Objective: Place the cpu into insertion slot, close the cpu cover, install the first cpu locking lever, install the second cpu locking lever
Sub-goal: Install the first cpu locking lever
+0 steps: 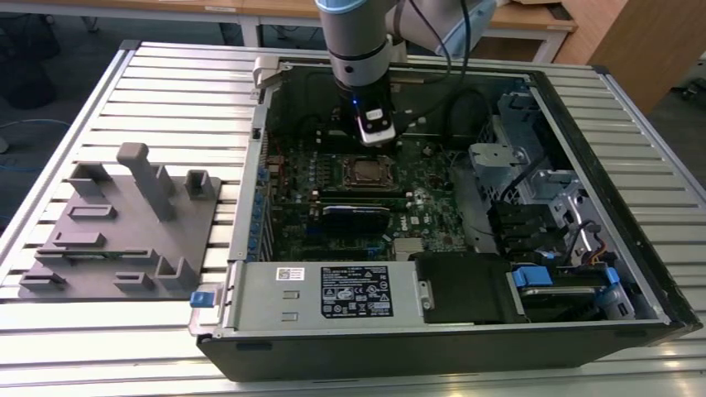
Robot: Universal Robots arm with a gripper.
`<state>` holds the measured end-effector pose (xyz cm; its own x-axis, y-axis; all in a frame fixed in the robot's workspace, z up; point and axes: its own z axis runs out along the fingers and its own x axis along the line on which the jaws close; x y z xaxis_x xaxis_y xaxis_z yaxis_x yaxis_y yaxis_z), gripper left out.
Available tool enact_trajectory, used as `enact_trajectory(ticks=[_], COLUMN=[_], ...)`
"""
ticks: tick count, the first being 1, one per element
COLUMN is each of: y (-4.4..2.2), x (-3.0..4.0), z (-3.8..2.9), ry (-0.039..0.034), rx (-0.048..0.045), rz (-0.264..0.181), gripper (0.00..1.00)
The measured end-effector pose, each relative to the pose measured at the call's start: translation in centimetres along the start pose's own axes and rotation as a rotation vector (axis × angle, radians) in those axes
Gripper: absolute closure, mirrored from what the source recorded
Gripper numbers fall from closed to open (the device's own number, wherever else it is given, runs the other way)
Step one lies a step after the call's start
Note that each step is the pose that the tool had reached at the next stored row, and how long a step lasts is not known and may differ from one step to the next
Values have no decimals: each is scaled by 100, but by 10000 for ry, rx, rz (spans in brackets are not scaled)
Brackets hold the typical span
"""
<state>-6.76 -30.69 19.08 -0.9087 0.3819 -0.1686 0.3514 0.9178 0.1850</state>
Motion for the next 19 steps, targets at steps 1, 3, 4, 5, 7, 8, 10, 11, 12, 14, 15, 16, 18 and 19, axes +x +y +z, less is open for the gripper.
enact_trajectory(ticks=[1, 3, 4, 5, 7, 8, 10, 11, 12, 14, 15, 16, 18, 19], y=[0, 3, 7, 11, 15, 19, 31, 37, 43, 53, 56, 56, 57, 57], x=[0, -1, -2, -4, -11, -16, -26, -32, -37, -47, -49, -50, -50, -50], z=[-1, -3, -10, -19, -62, -86, -146, -180, -212, -267, -281, -281, -282, -283], ry=[28, 37, 37, 34, 36, 35, 36, 36, 36, 37, 37, 37, 36, 36], rx=[-71, -104, -119, -129, -106, -108, -107, -106, -106, -103, -104, -105, -108, -107], rz=[17, 25, 27, 29, 26, 26, 25, 26, 26, 25, 24, 25, 25, 25], gripper=[89, 89, 89, 89, 89, 89, 89, 89, 89, 89, 89, 89, 89, 89])
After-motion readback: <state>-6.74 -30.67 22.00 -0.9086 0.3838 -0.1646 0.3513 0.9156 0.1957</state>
